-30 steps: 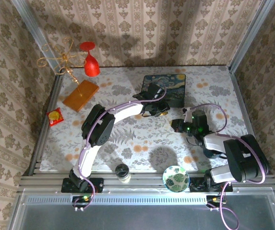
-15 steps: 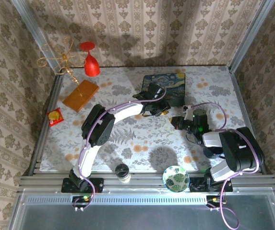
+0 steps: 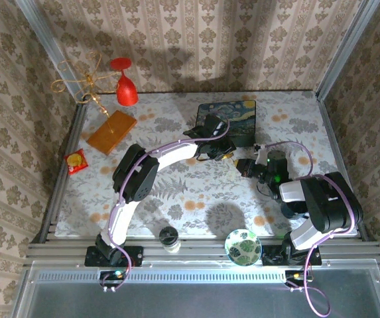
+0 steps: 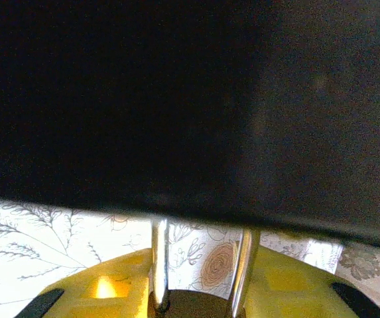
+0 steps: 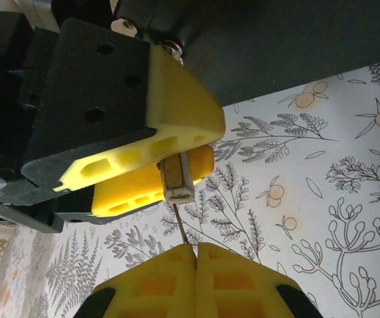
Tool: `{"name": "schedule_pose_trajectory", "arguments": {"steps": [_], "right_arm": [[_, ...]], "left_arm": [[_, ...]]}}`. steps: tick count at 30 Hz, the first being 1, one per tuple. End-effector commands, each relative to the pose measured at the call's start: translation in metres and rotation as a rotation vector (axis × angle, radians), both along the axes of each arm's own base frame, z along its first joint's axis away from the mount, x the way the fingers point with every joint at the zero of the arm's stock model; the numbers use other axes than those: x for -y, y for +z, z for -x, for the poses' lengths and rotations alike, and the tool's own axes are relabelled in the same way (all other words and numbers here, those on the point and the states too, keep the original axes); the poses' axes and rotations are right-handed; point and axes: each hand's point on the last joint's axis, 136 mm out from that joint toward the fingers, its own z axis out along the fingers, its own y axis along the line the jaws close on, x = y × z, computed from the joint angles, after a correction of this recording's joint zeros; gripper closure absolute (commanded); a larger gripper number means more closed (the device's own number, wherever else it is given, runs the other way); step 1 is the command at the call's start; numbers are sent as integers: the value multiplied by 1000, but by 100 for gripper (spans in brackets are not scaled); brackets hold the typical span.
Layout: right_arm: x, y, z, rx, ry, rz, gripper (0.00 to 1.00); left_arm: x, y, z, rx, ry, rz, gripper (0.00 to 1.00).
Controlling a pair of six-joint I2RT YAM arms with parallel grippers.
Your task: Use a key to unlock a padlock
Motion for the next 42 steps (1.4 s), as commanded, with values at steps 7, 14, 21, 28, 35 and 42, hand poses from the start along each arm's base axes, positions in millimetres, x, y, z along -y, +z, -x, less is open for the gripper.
{"name": "schedule_pose_trajectory", "arguments": {"steps": [7, 14, 21, 28, 35, 42], "right_arm": [[5, 9, -8, 36, -35, -8, 100], [10, 9, -11, 40, -72, -2, 100], [9, 9, -14, 34, -73, -10, 100], [9, 12, -16, 44, -76, -21, 100], [9, 14, -19, 48, -82, -32, 100], [7, 18, -23, 59, -83, -49, 100]], "left_arm": [[9, -9, 9, -97, -12, 53, 100], [10, -8, 9, -99, -15, 58, 100], [11, -8, 10, -103, -18, 63, 100], [12, -9, 11, -110, -19, 67, 100], [14, -8, 12, -114, -22, 74, 100], [15, -9, 14, -125, -23, 77, 100]]}}
